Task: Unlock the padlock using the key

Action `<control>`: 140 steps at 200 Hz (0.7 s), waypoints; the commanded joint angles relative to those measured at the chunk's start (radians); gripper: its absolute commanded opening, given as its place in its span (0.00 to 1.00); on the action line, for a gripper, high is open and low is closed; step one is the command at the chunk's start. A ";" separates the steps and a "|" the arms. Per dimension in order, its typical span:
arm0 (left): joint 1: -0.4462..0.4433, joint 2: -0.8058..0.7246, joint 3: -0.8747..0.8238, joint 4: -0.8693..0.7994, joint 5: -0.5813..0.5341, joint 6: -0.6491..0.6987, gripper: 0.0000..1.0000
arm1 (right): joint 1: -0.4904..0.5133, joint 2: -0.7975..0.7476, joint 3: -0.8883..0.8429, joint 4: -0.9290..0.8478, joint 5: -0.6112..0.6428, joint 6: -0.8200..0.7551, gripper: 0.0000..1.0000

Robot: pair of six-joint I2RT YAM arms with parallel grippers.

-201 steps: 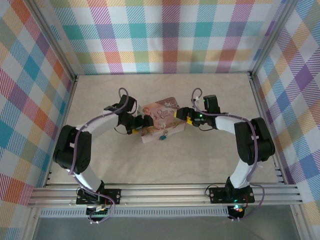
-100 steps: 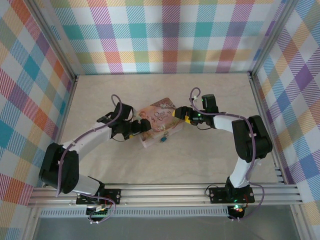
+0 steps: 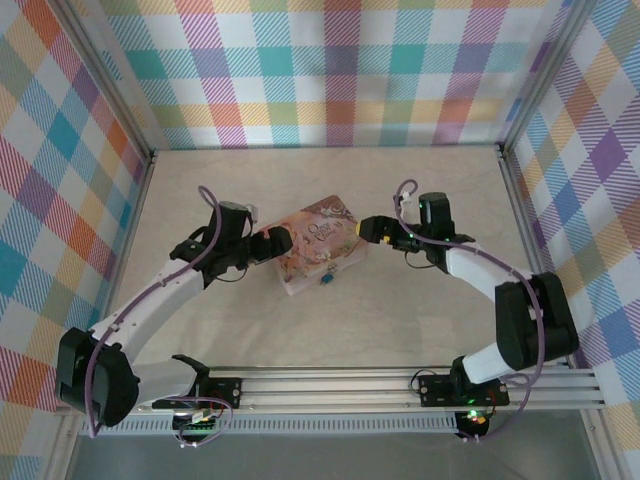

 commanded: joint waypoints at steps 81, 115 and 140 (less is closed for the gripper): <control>-0.108 0.142 0.117 0.128 0.115 -0.094 0.90 | 0.154 -0.125 -0.273 0.390 0.012 0.104 1.00; -0.125 0.196 0.136 0.169 0.125 -0.103 0.90 | 0.198 -0.068 -0.314 0.519 0.027 0.108 1.00; -0.137 0.225 0.140 0.187 0.132 -0.102 0.90 | 0.220 -0.015 -0.322 0.574 0.027 0.108 1.00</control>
